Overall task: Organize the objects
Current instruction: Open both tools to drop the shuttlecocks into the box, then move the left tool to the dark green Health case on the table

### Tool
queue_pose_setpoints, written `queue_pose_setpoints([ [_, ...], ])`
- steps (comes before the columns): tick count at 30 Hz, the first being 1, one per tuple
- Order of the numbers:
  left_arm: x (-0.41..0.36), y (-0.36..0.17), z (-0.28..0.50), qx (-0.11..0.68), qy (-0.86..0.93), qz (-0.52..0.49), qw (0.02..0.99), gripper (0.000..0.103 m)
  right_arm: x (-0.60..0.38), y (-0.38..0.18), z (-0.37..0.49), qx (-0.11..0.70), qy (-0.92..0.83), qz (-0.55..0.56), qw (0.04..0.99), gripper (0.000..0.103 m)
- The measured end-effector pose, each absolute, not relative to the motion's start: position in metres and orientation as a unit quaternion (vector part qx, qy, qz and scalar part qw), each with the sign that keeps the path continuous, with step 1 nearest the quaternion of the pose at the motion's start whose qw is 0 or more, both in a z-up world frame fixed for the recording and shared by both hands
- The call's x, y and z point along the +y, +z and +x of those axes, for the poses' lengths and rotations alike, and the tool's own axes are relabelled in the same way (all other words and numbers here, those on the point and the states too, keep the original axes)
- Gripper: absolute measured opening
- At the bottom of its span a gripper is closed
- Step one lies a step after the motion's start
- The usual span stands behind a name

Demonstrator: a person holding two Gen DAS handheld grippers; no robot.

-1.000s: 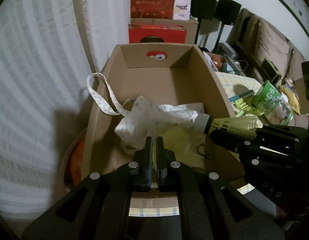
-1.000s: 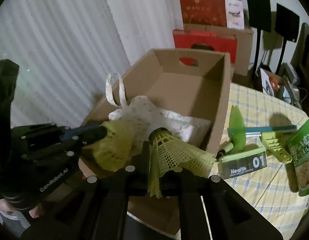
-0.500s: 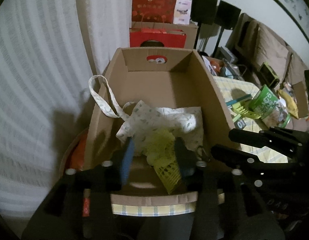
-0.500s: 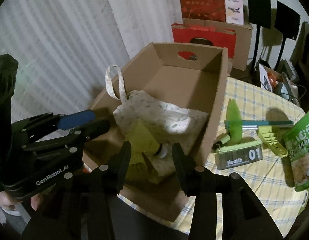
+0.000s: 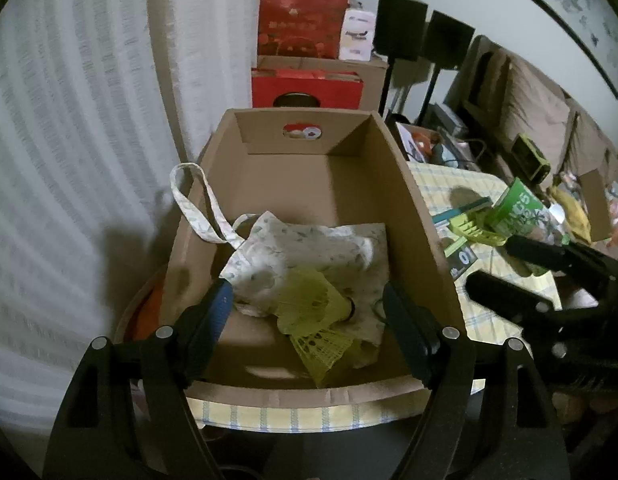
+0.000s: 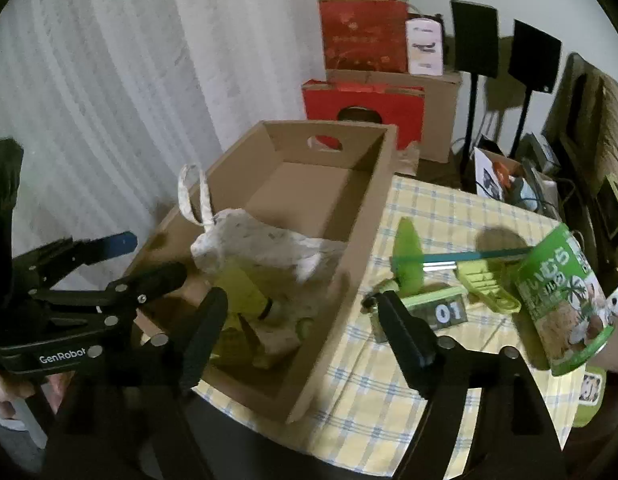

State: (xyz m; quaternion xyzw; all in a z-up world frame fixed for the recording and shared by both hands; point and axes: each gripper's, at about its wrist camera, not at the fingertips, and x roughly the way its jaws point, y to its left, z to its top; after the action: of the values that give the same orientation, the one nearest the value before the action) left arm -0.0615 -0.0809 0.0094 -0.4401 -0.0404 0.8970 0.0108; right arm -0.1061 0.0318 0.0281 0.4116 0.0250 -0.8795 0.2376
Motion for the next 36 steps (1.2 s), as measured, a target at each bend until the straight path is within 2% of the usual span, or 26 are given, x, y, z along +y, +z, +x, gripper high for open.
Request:
queue_pose_setpoints([
  [5,-0.073,0.013,-0.059,-0.046,0.900,-0.434,0.021,0.080,0.049,0.031,-0.105,0.025,-0.888,0.403,0.220,0.090],
  [7,-0.069,0.014,-0.058,-0.049,0.900,-0.433,0.026,0.083,0.057,0.031,-0.105,0.021,-0.888,0.404,0.220,0.103],
  [8,-0.067,0.015,-0.058,-0.048,0.900,-0.432,0.029,0.085,0.060,0.031,-0.105,0.017,-0.887,0.405,0.222,0.103],
  [10,-0.061,0.017,-0.056,-0.049,0.901,-0.427,0.046,0.097,0.069,0.030,-0.106,0.011,-0.887,0.409,0.216,0.103],
  [12,-0.057,0.020,-0.055,-0.050,0.903,-0.425,0.049,0.101,0.078,0.029,-0.107,0.006,-0.889,0.407,0.209,0.103],
  [25,-0.018,0.017,-0.063,-0.045,0.901,-0.423,0.089,0.101,0.146,0.031,-0.106,-0.002,-0.906,0.396,0.146,0.103],
  [36,0.046,0.007,-0.082,0.035,0.881,-0.445,0.160,0.101,0.210,0.030,-0.101,-0.030,-0.912,0.397,0.095,0.103],
])
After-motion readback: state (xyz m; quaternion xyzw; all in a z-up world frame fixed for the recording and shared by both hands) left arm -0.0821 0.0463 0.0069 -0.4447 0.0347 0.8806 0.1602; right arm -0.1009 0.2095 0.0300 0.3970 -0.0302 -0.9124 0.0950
